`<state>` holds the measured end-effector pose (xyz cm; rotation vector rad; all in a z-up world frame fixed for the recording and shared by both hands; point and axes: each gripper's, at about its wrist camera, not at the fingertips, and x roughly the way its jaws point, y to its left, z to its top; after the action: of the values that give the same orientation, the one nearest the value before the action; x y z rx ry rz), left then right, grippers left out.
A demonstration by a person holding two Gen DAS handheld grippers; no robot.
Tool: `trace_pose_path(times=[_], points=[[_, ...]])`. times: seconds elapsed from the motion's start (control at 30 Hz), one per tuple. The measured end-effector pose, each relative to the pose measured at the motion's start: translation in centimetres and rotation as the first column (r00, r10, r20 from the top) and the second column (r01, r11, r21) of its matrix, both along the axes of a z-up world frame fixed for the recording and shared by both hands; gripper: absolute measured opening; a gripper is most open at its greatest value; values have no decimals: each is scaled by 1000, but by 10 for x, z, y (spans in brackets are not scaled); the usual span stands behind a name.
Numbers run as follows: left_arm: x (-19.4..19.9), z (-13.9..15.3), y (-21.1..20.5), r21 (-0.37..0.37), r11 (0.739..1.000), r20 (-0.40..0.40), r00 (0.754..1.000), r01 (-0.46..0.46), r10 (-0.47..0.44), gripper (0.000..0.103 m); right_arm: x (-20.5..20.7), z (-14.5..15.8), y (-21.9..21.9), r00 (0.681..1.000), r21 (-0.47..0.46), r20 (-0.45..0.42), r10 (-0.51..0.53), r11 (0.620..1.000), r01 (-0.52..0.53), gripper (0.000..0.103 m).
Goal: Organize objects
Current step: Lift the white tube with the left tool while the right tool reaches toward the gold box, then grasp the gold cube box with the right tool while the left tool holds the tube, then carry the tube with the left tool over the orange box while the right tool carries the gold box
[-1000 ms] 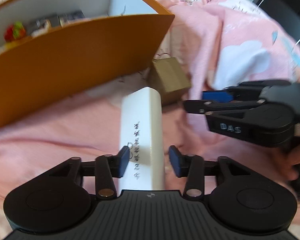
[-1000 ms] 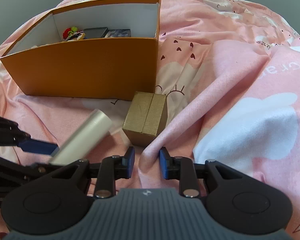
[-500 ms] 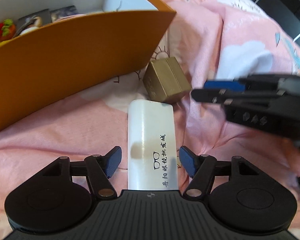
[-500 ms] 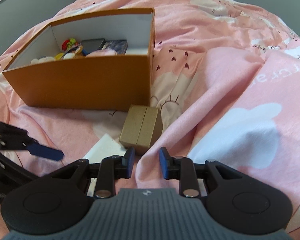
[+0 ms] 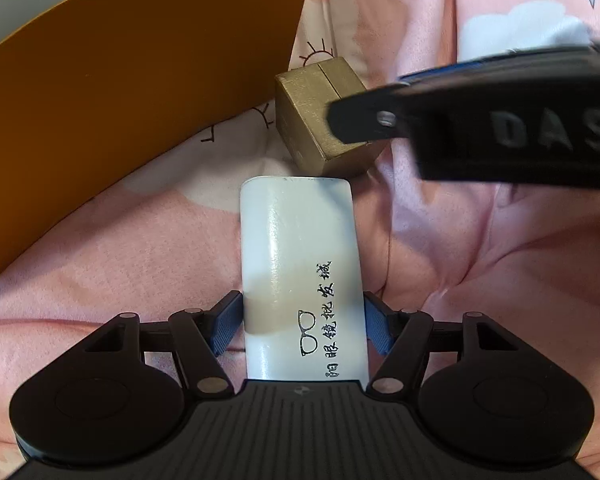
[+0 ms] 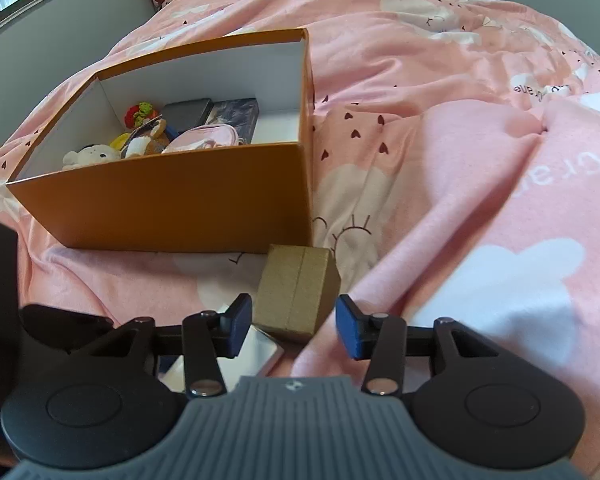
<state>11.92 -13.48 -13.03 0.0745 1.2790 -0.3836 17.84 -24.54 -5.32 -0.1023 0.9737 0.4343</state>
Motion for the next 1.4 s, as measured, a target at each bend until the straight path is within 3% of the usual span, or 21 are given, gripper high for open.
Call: trace_pose_path(times=[0.2, 0.4, 0.63, 0.93, 1.4], points=[[-4, 10, 16, -11, 998, 23, 998, -54, 54, 72, 19, -10, 11, 999, -19, -33, 9, 1000, -9, 51], [-8, 19, 47, -106, 980, 21, 984, -171, 174, 72, 35, -21, 14, 997, -21, -82, 1, 1000, -3, 54], [-16, 32, 66, -181, 962, 46, 975, -206, 218, 71, 30, -24, 13, 996, -26, -87, -4, 1000, 2, 51], [-19, 67, 79, -267, 944, 133, 963, -192, 233, 70, 9, 10, 7, 1000, 6, -15, 5, 1000, -5, 51], [-29, 130, 89, -373, 917, 288, 921, -144, 262, 69, -21, 74, 10, 988, 65, 147, 51, 996, -61, 51]])
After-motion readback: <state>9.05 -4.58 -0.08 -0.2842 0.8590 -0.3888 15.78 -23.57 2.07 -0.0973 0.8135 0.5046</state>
